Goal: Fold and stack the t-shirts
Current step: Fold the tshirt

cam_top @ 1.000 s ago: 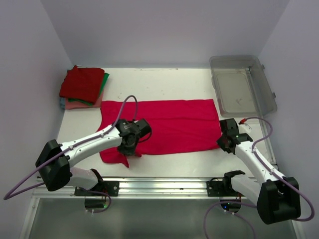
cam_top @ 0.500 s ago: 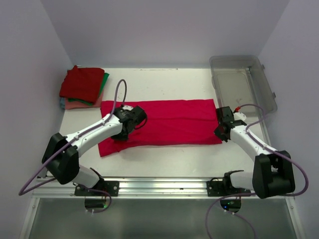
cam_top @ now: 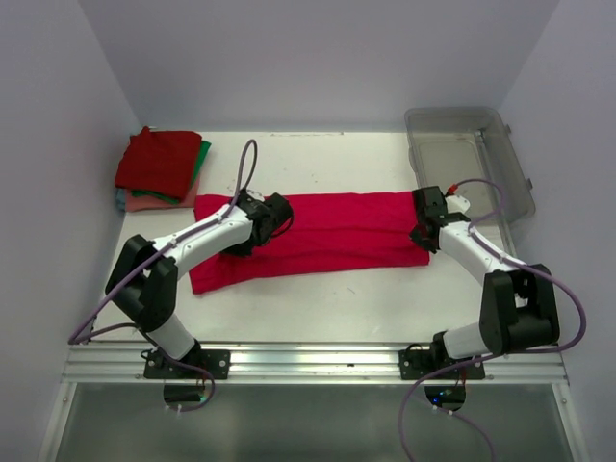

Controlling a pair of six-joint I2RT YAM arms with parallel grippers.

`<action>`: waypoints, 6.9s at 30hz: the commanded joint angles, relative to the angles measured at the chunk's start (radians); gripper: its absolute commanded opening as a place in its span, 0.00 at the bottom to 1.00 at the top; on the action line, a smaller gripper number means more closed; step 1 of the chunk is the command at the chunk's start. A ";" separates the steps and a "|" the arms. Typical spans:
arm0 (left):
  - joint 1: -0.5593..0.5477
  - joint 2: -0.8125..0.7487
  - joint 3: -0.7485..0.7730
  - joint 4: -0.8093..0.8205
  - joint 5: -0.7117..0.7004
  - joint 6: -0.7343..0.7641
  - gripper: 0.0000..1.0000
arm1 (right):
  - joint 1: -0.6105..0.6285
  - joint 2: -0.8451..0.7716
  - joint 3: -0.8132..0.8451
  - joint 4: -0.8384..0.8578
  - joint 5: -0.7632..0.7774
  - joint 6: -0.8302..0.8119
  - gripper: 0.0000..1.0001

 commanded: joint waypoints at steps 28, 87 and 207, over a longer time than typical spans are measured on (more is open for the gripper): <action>0.139 0.242 0.276 0.147 -0.119 0.150 0.00 | -0.012 0.246 0.248 0.066 0.098 -0.029 0.00; 0.196 -0.043 -0.302 0.739 0.350 -0.124 0.00 | 0.138 0.265 0.129 0.268 -0.217 -0.254 0.00; 0.425 -0.614 -0.691 1.045 1.160 0.017 0.55 | 0.476 1.113 1.573 -0.229 -0.467 -0.655 0.38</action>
